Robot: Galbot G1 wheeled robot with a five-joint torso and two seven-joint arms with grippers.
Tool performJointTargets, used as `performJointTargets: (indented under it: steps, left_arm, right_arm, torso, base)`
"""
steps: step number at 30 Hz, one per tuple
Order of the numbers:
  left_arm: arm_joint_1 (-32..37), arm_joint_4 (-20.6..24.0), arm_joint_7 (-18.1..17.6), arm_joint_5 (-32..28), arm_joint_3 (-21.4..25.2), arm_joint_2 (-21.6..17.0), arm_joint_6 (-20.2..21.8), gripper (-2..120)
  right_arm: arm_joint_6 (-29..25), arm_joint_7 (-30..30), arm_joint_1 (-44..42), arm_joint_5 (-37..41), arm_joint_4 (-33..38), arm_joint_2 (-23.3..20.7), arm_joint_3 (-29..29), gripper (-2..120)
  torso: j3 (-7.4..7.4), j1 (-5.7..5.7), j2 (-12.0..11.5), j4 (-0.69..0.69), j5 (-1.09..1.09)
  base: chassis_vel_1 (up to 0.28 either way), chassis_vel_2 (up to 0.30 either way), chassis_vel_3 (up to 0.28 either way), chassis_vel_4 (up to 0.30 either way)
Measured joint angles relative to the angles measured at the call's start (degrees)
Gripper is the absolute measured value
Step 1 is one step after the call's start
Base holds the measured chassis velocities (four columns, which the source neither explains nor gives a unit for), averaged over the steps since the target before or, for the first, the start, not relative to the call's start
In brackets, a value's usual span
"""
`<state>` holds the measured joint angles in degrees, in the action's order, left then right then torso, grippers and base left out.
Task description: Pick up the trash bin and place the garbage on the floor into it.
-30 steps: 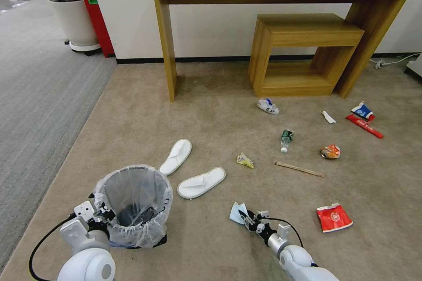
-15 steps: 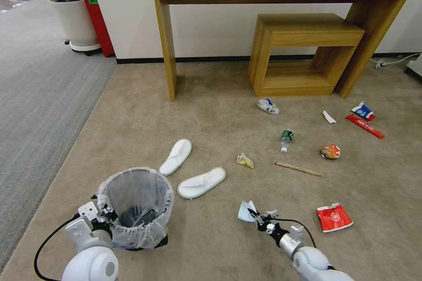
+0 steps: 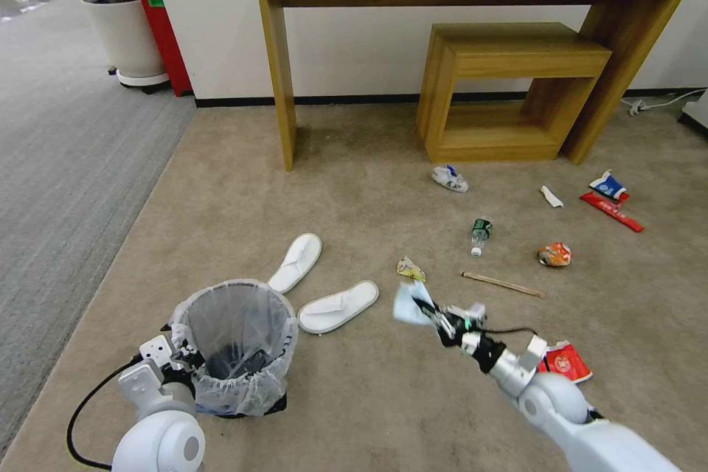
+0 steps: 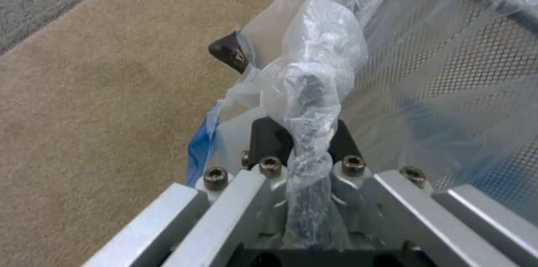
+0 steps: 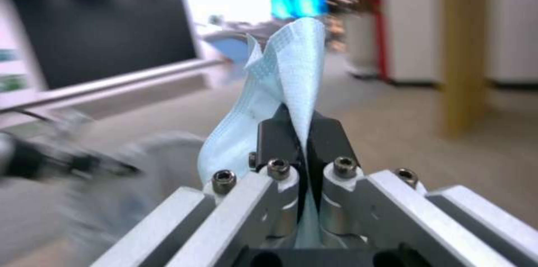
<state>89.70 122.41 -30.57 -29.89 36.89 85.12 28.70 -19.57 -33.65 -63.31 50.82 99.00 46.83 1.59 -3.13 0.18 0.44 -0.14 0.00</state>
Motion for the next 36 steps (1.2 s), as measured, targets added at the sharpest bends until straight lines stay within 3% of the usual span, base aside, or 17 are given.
performJointTargets:
  steps: [6, 9, 17, 36]
  left_arm:
    - [0.7, 0.9, 0.2, 0.5, -0.1, 0.2, 0.1, 3]
    - [1.4, 1.9, 0.4, 1.0, -0.2, 0.4, 0.1, 3]
    - [3.8, 5.2, 1.2, 2.5, -0.9, 1.1, 0.1, 3]
    - [11.7, 13.7, 2.8, 5.8, -2.5, 2.2, 0.6, 3]
  right_arm:
    - [0.6, -0.1, 7.3, 1.9, 6.0, -3.2, -9.2, 0]
    - [1.2, 1.7, 14.5, 2.4, 5.8, -4.2, -17.9, 0]
    - [1.7, 5.3, 28.6, 2.9, 0.3, -0.5, -31.4, 0]
    - [2.5, 8.5, 36.4, 3.5, -4.4, 5.4, -42.4, 0]
  torso:
    - [0.0, 0.0, 0.0, 0.0, -0.01]
    - [0.0, 0.0, 0.0, -0.01, 0.0]
    - [0.0, 0.0, 0.0, 0.0, 0.0]
    - [0.0, 0.0, 0.0, -0.01, 0.0]
  base:
    - [0.0, 0.0, 0.0, 0.0]
    - [0.0, 0.0, 0.0, 0.0]
    - [0.0, 0.0, 0.0, 0.0]
    - [0.0, 0.0, 0.0, 0.0]
